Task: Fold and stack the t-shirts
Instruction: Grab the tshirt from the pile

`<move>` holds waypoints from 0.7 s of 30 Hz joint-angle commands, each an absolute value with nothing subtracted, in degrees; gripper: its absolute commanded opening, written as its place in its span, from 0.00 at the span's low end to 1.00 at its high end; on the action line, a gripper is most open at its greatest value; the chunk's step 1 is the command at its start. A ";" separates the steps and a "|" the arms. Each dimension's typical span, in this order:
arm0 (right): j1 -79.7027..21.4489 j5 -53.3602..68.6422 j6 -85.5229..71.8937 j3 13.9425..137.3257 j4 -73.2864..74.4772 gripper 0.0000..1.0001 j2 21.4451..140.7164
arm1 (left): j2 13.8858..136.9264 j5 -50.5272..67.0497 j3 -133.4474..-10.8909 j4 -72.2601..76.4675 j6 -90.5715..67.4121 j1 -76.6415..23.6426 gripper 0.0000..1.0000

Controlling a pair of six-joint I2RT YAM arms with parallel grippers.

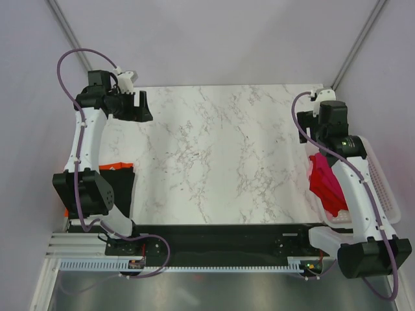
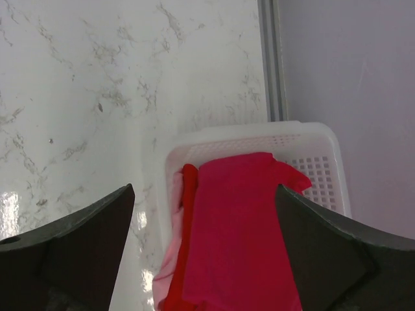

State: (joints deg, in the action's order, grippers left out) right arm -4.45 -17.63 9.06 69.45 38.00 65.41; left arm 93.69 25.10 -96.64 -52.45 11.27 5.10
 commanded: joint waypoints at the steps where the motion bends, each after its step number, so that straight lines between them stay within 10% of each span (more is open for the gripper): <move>1: -2.73 -17.41 11.06 68.38 41.65 0.98 61.36 | 92.99 28.65 -96.77 -53.87 11.42 4.92 0.92; 7: -0.18 -14.27 15.56 68.90 51.92 0.85 59.15 | 95.09 26.28 -98.96 -55.72 15.29 3.70 0.73; 21: 2.11 -5.89 17.75 71.89 66.80 0.64 68.90 | 94.92 25.31 -98.53 -55.72 17.58 1.58 0.72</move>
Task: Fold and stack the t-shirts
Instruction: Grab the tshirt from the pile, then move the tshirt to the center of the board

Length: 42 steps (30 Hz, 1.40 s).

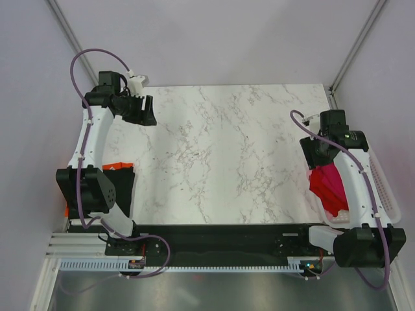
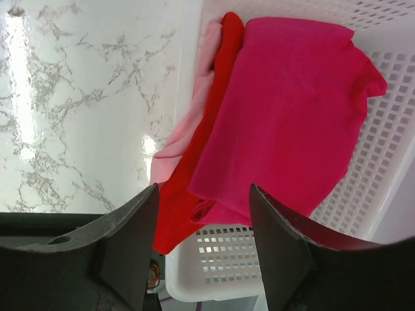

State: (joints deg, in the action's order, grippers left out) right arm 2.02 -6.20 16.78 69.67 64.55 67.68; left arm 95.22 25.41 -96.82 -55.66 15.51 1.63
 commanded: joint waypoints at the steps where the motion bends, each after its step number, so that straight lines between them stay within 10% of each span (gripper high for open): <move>1: 2.11 -5.89 17.58 71.89 66.80 0.64 69.34 | 95.10 25.49 -98.53 -55.81 17.40 1.67 0.72; 10: 2.55 -8.08 17.75 72.33 66.62 0.43 73.03 | 98.00 26.19 -99.67 -55.90 16.88 1.67 0.70; 16: 2.64 -11.33 17.84 75.05 66.80 0.00 73.83 | 98.87 25.58 -100.02 -55.90 16.96 1.67 0.70; 31: 0.62 -6.17 36.19 107.72 49.94 0.00 74.61 | 104.32 17.41 -105.19 -53.97 14.24 1.76 0.78; 42: -25.03 -4.04 49.57 112.68 44.74 0.00 85.86 | 110.56 20.47 -111.62 -53.44 13.53 6.06 0.77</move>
State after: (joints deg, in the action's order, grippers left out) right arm -19.92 -5.37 44.53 112.77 47.44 82.94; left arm 109.19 18.39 -108.73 -54.85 15.00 4.29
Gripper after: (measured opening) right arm 0.011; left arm 0.773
